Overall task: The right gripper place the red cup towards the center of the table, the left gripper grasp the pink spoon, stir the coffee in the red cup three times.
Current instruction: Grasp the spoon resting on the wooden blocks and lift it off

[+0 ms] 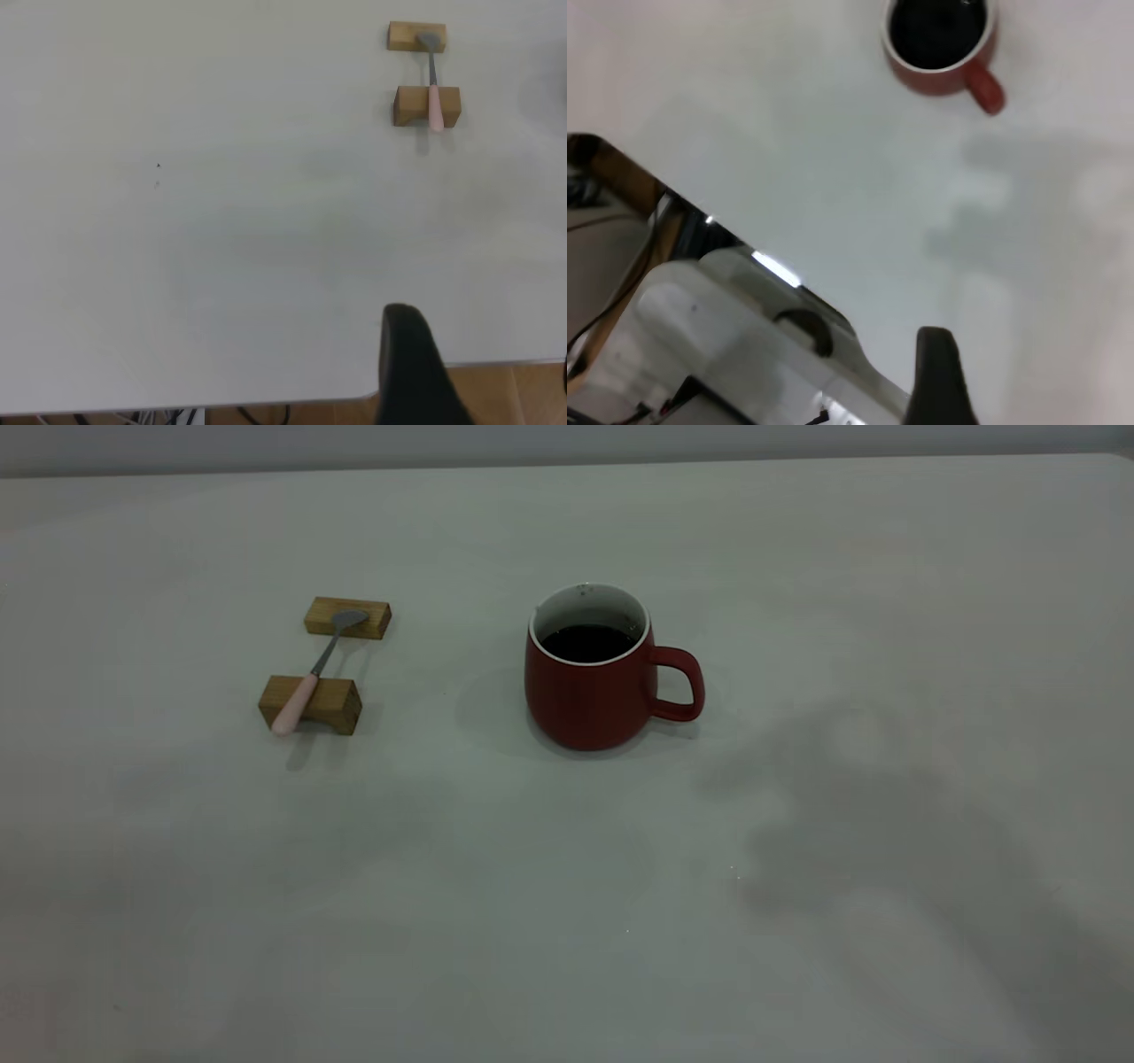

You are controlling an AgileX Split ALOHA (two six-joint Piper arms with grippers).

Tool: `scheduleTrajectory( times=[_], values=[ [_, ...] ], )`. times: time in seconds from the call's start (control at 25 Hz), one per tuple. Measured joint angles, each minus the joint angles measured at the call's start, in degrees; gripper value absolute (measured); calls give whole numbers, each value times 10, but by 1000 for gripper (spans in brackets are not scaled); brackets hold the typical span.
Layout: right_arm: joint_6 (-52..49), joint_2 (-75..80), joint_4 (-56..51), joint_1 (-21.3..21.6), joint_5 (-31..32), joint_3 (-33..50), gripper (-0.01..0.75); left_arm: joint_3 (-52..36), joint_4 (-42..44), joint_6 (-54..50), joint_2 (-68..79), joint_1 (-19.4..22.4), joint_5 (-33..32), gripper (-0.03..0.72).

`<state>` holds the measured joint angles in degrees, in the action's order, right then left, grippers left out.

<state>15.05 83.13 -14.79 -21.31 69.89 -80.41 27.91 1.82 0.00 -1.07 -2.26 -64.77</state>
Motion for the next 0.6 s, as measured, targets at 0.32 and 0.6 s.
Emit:
scheduleTrajectory(
  times=[0.32,0.6],
  values=[
    [-71,-265,50,1,9,224,634,0,0,0,0,0,0,478],
    [-80,-578,57,76,-16,418,634,0,0,0,0,0,0,478]
  ],
)
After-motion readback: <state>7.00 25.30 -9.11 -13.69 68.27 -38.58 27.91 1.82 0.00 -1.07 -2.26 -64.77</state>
